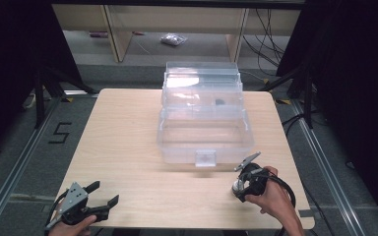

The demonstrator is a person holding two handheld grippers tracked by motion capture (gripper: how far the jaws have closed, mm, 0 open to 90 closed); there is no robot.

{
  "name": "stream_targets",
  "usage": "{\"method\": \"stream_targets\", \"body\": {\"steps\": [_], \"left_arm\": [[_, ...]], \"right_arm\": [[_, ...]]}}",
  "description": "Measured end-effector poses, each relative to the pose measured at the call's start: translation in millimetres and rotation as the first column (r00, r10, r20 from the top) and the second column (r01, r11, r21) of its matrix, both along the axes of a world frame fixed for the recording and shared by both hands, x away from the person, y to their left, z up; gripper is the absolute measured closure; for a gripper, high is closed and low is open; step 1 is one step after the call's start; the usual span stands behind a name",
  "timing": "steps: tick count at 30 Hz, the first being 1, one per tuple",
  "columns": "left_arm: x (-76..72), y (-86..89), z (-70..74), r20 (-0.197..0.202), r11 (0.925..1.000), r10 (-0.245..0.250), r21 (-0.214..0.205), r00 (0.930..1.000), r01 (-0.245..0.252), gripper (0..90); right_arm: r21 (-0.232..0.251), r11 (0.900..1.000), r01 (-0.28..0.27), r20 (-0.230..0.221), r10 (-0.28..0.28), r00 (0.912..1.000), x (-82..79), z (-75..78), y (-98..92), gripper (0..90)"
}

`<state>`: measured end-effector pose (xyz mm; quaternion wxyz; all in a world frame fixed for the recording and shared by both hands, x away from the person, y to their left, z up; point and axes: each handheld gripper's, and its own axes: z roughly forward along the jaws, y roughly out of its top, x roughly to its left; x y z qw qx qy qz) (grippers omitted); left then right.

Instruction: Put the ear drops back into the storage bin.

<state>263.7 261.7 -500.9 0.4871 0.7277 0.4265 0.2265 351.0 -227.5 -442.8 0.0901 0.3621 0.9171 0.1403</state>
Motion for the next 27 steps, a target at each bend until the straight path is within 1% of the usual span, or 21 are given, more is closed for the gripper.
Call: {"method": "stream_targets", "body": {"steps": [1, 2, 3, 4, 6, 7, 8, 10, 12, 15, 17, 18, 19, 20, 23, 24, 25, 27], "left_arm": [[-0.8, -0.1, 0.8, -0.003, 1.0000, 0.002, 0.006, 1.0000, -0.002, 14.8], [-0.8, -0.3, 0.9, 0.001, 1.0000, 0.000, 0.002, 1.0000, 0.000, 14.8], [-0.8, 0.0, 1.1, 0.002, 1.0000, -0.002, 0.002, 1.0000, 0.002, 14.8], [-0.8, 0.1, 1.1, 0.003, 1.0000, -0.001, 0.004, 1.0000, 0.001, 14.8], [-0.7, 0.1, 1.2, -0.001, 0.9999, 0.002, 0.010, 1.0000, -0.002, 14.8], [-0.8, -0.2, 1.0, 0.000, 1.0000, 0.002, 0.008, 1.0000, -0.002, 14.8], [-0.8, -0.2, 1.0, 0.001, 1.0000, -0.003, 0.004, 1.0000, 0.003, 14.8], [-0.6, 0.0, 1.1, 0.002, 1.0000, -0.002, 0.006, 1.0000, 0.002, 14.8], [-0.6, 0.0, 1.3, 0.002, 1.0000, 0.002, 0.009, 1.0000, -0.002, 14.8], [-0.4, -0.1, 1.0, 0.002, 1.0000, -0.002, 0.005, 1.0000, 0.002, 14.8], [-0.6, 0.2, 1.3, 0.004, 1.0000, -0.001, 0.005, 1.0000, 0.001, 14.8], [-0.7, 0.3, 1.2, 0.003, 1.0000, -0.001, 0.004, 1.0000, 0.001, 14.8], [-0.7, 0.4, 1.2, 0.004, 1.0000, -0.001, 0.006, 1.0000, 0.001, 14.8], [-0.6, 0.2, 1.2, 0.003, 1.0000, -0.002, 0.005, 1.0000, 0.002, 14.8], [-0.8, 0.1, 1.4, 0.004, 1.0000, -0.004, 0.007, 1.0000, 0.004, 14.8], [-0.9, 0.1, 1.5, 0.005, 1.0000, -0.004, 0.008, 1.0000, 0.004, 14.8], [-0.6, 0.2, 1.5, 0.005, 1.0000, -0.003, 0.007, 1.0000, 0.003, 14.8], [-0.6, 0.2, 1.3, 0.004, 1.0000, -0.003, 0.006, 1.0000, 0.003, 14.8]], "right_arm": [[-0.012, 0.9999, 0.007, -0.007, -0.007, 0.9999, 0.5, 0.0, 1.7, 31.0], [-0.018, 0.9998, -0.001, -0.018, 0.001, 0.9998, 2.5, -1.8, 3.8, 31.9], [-0.018, 0.9998, -0.001, -0.018, 0.001, 0.9998, 2.5, -1.8, 3.8, 31.9], [-0.029, 0.9996, -0.003, -0.025, 0.002, 0.9997, 3.8, -2.6, 6.2, 32.6], [-0.029, 0.9995, -0.009, -0.023, 0.008, 0.9997, 4.6, -3.3, 6.6, 33.0], [-0.038, 0.9991, -0.019, -0.031, 0.017, 0.9994, 5.3, -3.1, 7.4, 33.2], [-0.042, 0.9990, -0.015, -0.037, 0.014, 0.9992, 6.2, -3.7, 8.9, 33.8], [-0.050, 0.9984, -0.025, -0.040, 0.023, 0.9989, 8.1, -4.3, 9.4, 34.7], [-0.053, 0.9983, -0.024, -0.035, 0.022, 0.9992, 9.0, -4.8, 9.5, 35.0], [-0.059, 0.9979, -0.025, -0.042, 0.023, 0.9988, 12.1, -6.3, 12.3, 36.1], [-0.061, 0.9972, -0.043, -0.051, 0.040, 0.9979, 14.2, -7.3, 13.4, 37.5], [-0.067, 0.9972, -0.034, -0.052, 0.030, 0.9982, 14.1, -8.0, 15.0, 38.0], [-0.071, 0.9964, -0.046, -0.056, 0.042, 0.9975, 15.4, -8.4, 15.7, 39.0], [-0.079, 0.9960, -0.042, -0.060, 0.037, 0.9975, 15.6, -8.4, 16.9, 39.5], [-0.089, 0.9945, -0.055, -0.064, 0.050, 0.9967, 18.1, -8.6, 18.3, 41.1], [-0.098, 0.9938, -0.053, -0.071, 0.046, 0.9964, 18.7, -8.4, 19.3, 42.2], [-0.108, 0.9920, -0.066, -0.082, 0.058, 0.9949, 20.4, -8.8, 20.7, 43.3], [-0.108, 0.9924, -0.058, -0.083, 0.050, 0.9954, 20.5, -8.7, 21.0, 44.1]]}}
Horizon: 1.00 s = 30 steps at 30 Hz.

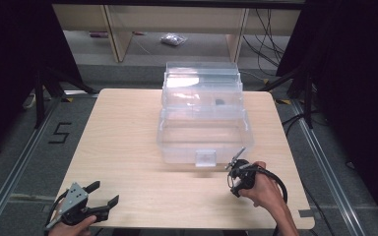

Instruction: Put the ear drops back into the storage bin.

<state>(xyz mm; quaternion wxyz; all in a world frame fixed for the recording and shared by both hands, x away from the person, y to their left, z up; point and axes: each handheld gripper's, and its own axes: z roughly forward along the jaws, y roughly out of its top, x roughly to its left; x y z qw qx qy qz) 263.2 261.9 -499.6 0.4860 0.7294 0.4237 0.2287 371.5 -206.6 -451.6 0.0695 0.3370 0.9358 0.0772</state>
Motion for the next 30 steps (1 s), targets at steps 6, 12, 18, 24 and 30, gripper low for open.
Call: {"method": "stream_targets", "body": {"steps": [6, 12, 18, 24, 30], "left_arm": [[-0.3, -0.3, 0.0, 0.000, 1.0000, -0.003, -0.001, 1.0000, 0.003, 14.8], [-0.4, -0.1, 0.5, 0.002, 1.0000, 0.001, 0.003, 1.0000, -0.001, 14.8], [-0.3, 0.1, 0.8, 0.004, 1.0000, 0.004, -0.001, 1.0000, -0.004, 14.8], [-0.1, 0.1, 0.5, 0.002, 1.0000, 0.001, 0.002, 1.0000, -0.001, 14.8], [-0.3, 0.3, 0.4, 0.002, 1.0000, 0.003, 0.000, 1.0000, -0.003, 14.8]], "right_arm": [[-0.040, 0.9992, -0.007, -0.014, 0.007, 0.9999, 5.6, -2.8, 2.8, 49.6], [-0.044, 0.9985, -0.033, -0.053, 0.030, 0.9981, 8.4, -4.4, 4.4, 55.8], [-0.080, 0.9951, -0.058, -0.077, 0.052, 0.9957, 9.9, -3.2, 9.3, 60.0], [-0.089, 0.9953, -0.038, -0.083, 0.030, 0.9961, 10.5, -1.7, 9.7, 60.1], [-0.060, 0.9973, -0.043, -0.064, 0.039, 0.9972, 14.0, 8.2, 3.4, 60.2]]}}
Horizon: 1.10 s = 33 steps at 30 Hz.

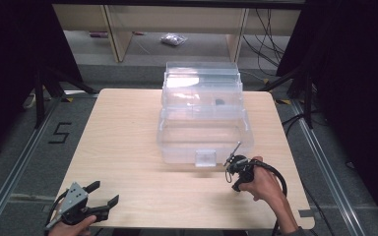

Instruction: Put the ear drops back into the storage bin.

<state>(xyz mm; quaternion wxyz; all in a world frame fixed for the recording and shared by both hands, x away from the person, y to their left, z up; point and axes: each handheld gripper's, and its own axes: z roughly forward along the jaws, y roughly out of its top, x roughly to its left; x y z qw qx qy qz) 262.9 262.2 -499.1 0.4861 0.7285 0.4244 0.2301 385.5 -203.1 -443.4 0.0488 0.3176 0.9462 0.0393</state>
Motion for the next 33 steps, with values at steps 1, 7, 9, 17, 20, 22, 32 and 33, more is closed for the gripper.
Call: {"method": "stream_targets", "body": {"steps": [1, 7, 9, 17, 20, 22, 32, 33], "left_arm": [[0.0, 0.0, 0.0, 0.000, 1.0000, 0.000, 0.000, 1.0000, 0.000, 14.8], [0.1, -0.2, 0.0, 0.002, 1.0000, 0.000, 0.000, 1.0000, 0.000, 14.8], [0.2, 0.0, 0.1, 0.001, 1.0000, 0.000, 0.002, 1.0000, 0.000, 14.8], [1.0, 0.0, -0.7, 0.001, 1.0000, -0.004, -0.003, 1.0000, 0.004, 14.8], [0.7, 0.0, -0.5, -0.001, 1.0000, -0.001, 0.004, 1.0000, 0.001, 14.8], [0.6, -0.1, -0.7, -0.002, 1.0000, -0.001, 0.004, 1.0000, 0.001, 14.9], [1.2, 0.4, -1.4, -0.003, 1.0000, 0.002, 0.003, 1.0000, -0.002, 14.9], [1.1, 0.5, -1.4, -0.004, 1.0000, 0.003, 0.006, 1.0000, -0.003, 14.9]], "right_arm": [[0.000, 1.0000, 0.000, 0.000, 0.000, 1.0000, 0.0, 0.0, 0.0, 60.2], [0.022, 0.9997, -0.007, 0.000, 0.007, 1.0000, 4.4, 10.9, -3.4, 60.2], [0.015, 0.9999, -0.001, -0.004, 0.001, 1.0000, 5.6, 14.6, -3.7, 60.2], [0.038, 0.9990, -0.021, -0.001, 0.021, 0.9998, 10.0, 25.7, -4.1, 60.2], [0.040, 0.9991, 0.015, -0.005, -0.015, 0.9999, 9.5, 29.2, -2.2, 60.2], [0.050, 0.9987, 0.007, -0.001, -0.007, 1.0000, 12.5, 34.2, -2.8, 60.2], [0.041, 0.9991, 0.010, -0.012, -0.010, 0.9999, 21.3, 49.5, -1.4, 60.2], [0.051, 0.9986, -0.017, -0.001, 0.017, 0.9999, 23.8, 50.4, -3.2, 60.2]]}}
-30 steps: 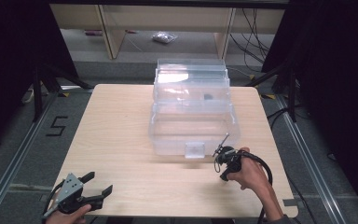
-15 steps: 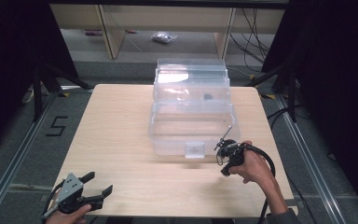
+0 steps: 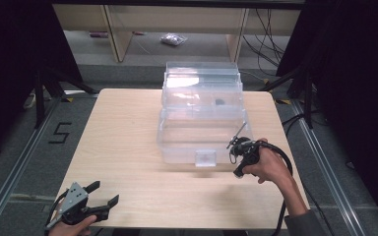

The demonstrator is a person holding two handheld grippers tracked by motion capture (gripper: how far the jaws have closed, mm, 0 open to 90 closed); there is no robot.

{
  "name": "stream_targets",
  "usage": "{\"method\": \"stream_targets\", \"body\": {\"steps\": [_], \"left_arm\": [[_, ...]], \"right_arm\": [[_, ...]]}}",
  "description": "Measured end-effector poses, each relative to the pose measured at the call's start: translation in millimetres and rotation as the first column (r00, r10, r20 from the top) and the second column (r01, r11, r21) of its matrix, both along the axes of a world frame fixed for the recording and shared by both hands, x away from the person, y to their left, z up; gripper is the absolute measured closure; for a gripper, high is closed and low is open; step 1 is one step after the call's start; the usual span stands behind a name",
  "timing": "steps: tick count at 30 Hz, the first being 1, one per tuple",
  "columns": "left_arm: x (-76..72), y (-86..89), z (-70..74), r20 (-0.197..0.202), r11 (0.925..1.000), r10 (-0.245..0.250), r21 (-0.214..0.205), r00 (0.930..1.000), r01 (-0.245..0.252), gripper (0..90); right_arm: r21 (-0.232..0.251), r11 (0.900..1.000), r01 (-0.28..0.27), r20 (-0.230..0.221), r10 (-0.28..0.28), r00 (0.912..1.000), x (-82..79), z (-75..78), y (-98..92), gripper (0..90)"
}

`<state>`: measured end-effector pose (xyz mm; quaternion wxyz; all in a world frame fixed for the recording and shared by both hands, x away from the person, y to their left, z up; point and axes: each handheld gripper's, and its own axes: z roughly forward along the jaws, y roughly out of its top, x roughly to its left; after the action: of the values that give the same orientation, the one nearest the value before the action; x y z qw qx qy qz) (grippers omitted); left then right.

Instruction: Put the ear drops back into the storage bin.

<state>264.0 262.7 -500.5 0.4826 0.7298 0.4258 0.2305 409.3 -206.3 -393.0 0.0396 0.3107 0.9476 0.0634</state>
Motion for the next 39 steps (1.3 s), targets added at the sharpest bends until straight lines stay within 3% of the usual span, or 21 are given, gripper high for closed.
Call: {"method": "stream_targets", "body": {"steps": [2, 3, 6, 11, 12, 14, 15, 16, 17, 23, 25, 27, 28, 33, 36, 39], "left_arm": [[-0.2, -0.3, -0.1, -0.001, 1.0000, 0.001, -0.002, 1.0000, -0.001, 14.8], [-0.1, -0.2, 0.0, -0.001, 1.0000, 0.001, 0.000, 1.0000, -0.001, 14.9], [-0.3, -0.3, 0.0, -0.001, 1.0000, 0.006, -0.002, 1.0000, -0.006, 14.9], [-0.1, -1.2, 0.0, 0.003, 0.9999, 0.004, -0.014, 1.0000, -0.004, 14.9], [-0.5, -0.4, 0.5, 0.001, 1.0000, 0.001, -0.003, 1.0000, -0.001, 14.9], [0.2, -1.0, 0.1, 0.006, 0.9999, 0.006, -0.015, 1.0000, -0.006, 14.9], [0.5, -0.7, -0.2, 0.008, 0.9999, 0.004, -0.016, 1.0000, -0.003, 14.9], [-0.1, -0.9, 0.1, 0.005, 0.9999, 0.007, -0.014, 1.0000, -0.007, 14.9], [-0.2, -0.8, 0.2, 0.003, 0.9999, 0.004, -0.012, 1.0000, -0.004, 14.9], [-0.2, -0.4, 0.8, 0.002, 1.0000, 0.002, -0.004, 1.0000, -0.002, 14.9], [0.1, -0.4, 0.5, 0.006, 0.9999, -0.003, -0.010, 1.0000, 0.003, 14.9], [-0.4, -0.2, 0.7, 0.003, 1.0000, 0.000, -0.002, 1.0000, 0.000, 14.9], [0.3, -1.1, -0.1, 0.008, 0.9998, 0.003, -0.019, 1.0000, -0.003, 14.9], [0.0, -0.4, 0.6, 0.007, 1.0000, -0.003, -0.010, 1.0000, 0.003, 14.9], [-0.1, -0.5, 0.5, 0.007, 1.0000, -0.004, -0.009, 1.0000, 0.004, 14.9], [0.0, -0.5, 0.4, 0.005, 1.0000, 0.000, -0.006, 1.0000, 0.000, 14.9]], "right_arm": [[-0.015, 0.9999, -0.003, 0.004, 0.003, 1.0000, 1.6, 2.4, -0.8, 60.2], [-0.011, 0.9996, 0.024, -0.013, -0.024, 0.9996, 0.9, 4.0, -0.4, 60.2], [-0.008, 0.9991, 0.041, -0.009, -0.041, 0.9991, 2.3, 7.7, -2.1, 60.2], [0.002, 0.9999, 0.016, -0.014, -0.016, 0.9998, 6.6, 15.6, -4.8, 60.2], [0.001, 0.9994, 0.033, -0.017, -0.033, 0.9993, 6.1, 18.2, -3.3, 60.2], [0.004, 0.9998, 0.018, -0.008, -0.018, 0.9998, 7.9, 21.9, -3.7, 60.2], [0.003, 0.9990, 0.044, -0.009, -0.044, 0.9990, 7.1, 24.5, -2.3, 60.2], [-0.001, 1.0000, 0.001, 0.000, -0.001, 1.0000, 10.3, 26.9, -3.6, 60.2], [0.005, 0.9994, 0.033, -0.007, -0.033, 0.9994, 9.2, 29.0, -2.1, 60.2], [0.009, 0.9991, 0.042, -0.011, -0.042, 0.9991, 14.7, 38.7, -2.9, 60.3], [0.001, 0.9999, 0.013, -0.003, -0.013, 0.9999, 18.3, 40.8, -4.4, 60.2], [-0.002, 0.9987, 0.051, -0.010, -0.051, 0.9987, 17.6, 43.3, -3.5, 60.2], [0.004, 0.9991, 0.043, -0.008, -0.043, 0.9991, 19.0, 43.4, -4.6, 60.3], [0.004, 0.9981, 0.061, -0.014, -0.061, 0.9980, 21.1, 49.1, -4.9, 60.3], [0.006, 0.9993, 0.036, -0.006, -0.036, 0.9993, 25.5, 51.1, -7.6, 60.2], [0.006, 0.9979, 0.064, -0.013, -0.064, 0.9978, 26.9, 55.3, -6.0, 60.3]]}}
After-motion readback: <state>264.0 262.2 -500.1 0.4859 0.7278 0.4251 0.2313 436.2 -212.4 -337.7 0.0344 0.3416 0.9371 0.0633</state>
